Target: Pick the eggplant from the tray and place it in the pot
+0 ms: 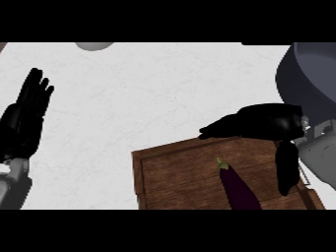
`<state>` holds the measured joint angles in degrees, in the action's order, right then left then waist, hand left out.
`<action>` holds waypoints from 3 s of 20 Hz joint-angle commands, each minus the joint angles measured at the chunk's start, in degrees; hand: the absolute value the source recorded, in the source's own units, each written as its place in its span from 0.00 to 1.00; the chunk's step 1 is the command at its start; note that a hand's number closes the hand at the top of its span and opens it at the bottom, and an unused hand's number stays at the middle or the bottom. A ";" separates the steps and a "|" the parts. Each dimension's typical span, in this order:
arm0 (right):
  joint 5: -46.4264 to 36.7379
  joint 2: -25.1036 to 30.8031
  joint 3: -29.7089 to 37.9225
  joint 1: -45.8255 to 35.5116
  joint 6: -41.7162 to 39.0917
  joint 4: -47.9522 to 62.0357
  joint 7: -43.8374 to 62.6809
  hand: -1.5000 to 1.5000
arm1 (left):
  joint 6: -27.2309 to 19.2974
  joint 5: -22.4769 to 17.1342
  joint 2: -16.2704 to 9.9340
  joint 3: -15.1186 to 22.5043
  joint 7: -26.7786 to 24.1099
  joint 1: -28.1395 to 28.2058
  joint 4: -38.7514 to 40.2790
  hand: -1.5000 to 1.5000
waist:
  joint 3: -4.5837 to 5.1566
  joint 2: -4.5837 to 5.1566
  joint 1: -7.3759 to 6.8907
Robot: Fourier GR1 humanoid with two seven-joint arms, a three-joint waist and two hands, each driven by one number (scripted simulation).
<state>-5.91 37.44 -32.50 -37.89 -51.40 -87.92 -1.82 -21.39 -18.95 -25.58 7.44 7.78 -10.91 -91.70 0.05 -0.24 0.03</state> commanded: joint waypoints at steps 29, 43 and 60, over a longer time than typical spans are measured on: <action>-32.52 -12.85 1.06 17.85 0.07 -3.66 -1.07 0.00 | 9.92 6.78 6.39 -9.26 3.74 0.68 -2.40 0.50 | -0.06 0.23 -0.21; -40.17 -8.41 -1.33 16.49 4.44 0.54 -19.08 1.00 | 11.33 9.04 7.64 -11.19 4.19 1.73 -3.84 0.50 | -0.06 0.22 -0.33; -40.02 -27.17 17.28 30.52 21.38 -14.05 14.25 1.00 | 11.85 8.79 6.89 -13.60 6.71 0.29 -3.03 0.50 | -0.02 -0.47 2.18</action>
<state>-46.79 14.36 -19.38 -11.77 -33.76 -94.83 5.09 -10.59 -9.15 -17.01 -4.80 13.00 -10.10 -93.94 0.21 -0.73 1.79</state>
